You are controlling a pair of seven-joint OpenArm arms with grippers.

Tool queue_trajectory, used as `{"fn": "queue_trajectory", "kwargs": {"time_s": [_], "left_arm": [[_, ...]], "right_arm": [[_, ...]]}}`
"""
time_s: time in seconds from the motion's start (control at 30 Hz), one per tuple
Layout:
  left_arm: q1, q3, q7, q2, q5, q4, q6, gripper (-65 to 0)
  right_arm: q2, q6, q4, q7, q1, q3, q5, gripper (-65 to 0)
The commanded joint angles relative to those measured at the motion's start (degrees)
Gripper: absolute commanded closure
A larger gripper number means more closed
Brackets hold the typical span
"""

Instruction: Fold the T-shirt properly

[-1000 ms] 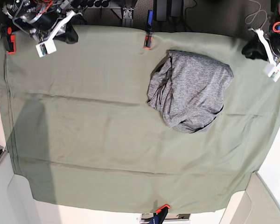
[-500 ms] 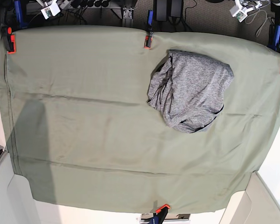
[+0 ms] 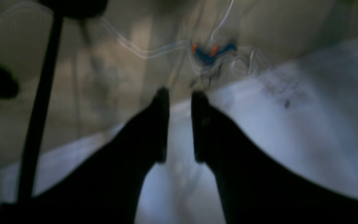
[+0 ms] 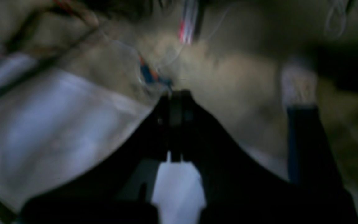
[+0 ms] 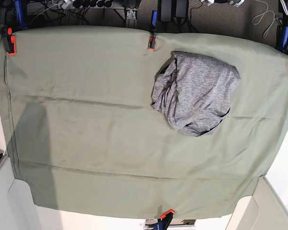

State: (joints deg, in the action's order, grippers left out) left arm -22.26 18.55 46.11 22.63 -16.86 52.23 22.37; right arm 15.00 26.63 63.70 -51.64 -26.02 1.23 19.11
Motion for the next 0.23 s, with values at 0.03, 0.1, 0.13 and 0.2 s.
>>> {"fn": "queue_trajectory", "kwargs": {"time_s": [0.03, 0.1, 0.13, 0.2], "left_arm": [[2.47, 2.62, -1.62, -1.14, -0.31, -3.43, 0.11, -14.9], [4.17, 4.68, -4.35, -2.43, -0.68, -5.88, 0.13, -14.9], [4.81, 5.35, -5.84, -3.10, -0.96, -6.71, 0.11, -14.9], [5.44, 5.77, -8.63, -4.31, -1.14, -7.72, 0.13, -14.9]], "right_arm": [[0.15, 0.15, -3.02, -2.84, 2.75, 0.22, 0.17, 0.0], [0.07, 0.15, -5.20, -3.72, 4.96, 0.28, 0.39, 0.0], [0.09, 0.15, -5.73, -3.56, 5.79, 0.28, 0.37, 0.0], [0.07, 0.17, -5.86, -2.82, 7.28, 0.28, 0.37, 0.0]]}}
